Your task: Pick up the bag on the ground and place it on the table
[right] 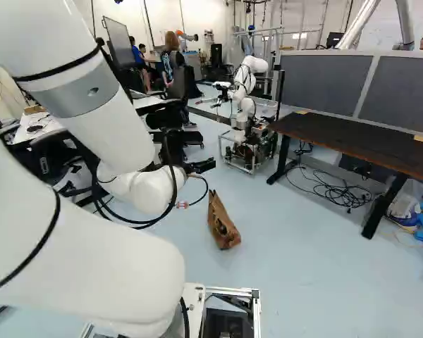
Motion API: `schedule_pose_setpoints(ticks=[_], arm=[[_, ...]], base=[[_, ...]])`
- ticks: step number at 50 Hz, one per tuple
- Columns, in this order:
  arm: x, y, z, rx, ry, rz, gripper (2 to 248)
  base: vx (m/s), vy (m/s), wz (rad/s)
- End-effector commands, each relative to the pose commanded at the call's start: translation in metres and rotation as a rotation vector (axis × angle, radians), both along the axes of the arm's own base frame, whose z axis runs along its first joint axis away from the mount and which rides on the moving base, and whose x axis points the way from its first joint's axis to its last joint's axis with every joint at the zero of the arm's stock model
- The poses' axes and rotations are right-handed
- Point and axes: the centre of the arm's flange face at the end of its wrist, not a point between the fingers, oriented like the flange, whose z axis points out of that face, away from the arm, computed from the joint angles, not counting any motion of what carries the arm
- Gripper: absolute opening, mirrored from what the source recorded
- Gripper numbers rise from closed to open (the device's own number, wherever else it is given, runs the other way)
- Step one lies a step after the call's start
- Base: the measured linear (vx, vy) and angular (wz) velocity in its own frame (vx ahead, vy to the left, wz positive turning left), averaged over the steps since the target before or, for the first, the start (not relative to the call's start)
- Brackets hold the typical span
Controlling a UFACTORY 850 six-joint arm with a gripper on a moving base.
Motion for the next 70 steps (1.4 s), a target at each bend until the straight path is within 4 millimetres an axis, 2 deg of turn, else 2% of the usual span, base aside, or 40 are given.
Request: schedule_pose_setpoints(ticks=[41, 70], arm=[[0.080, -0.009, -0.001, 0.020, 0.095, -0.062, 247], [0.144, -0.020, -0.034, 0.031, 0.210, -0.103, 247]], base=[[0.000, 0.000, 0.000], [0.000, 0.000, 0.000]])
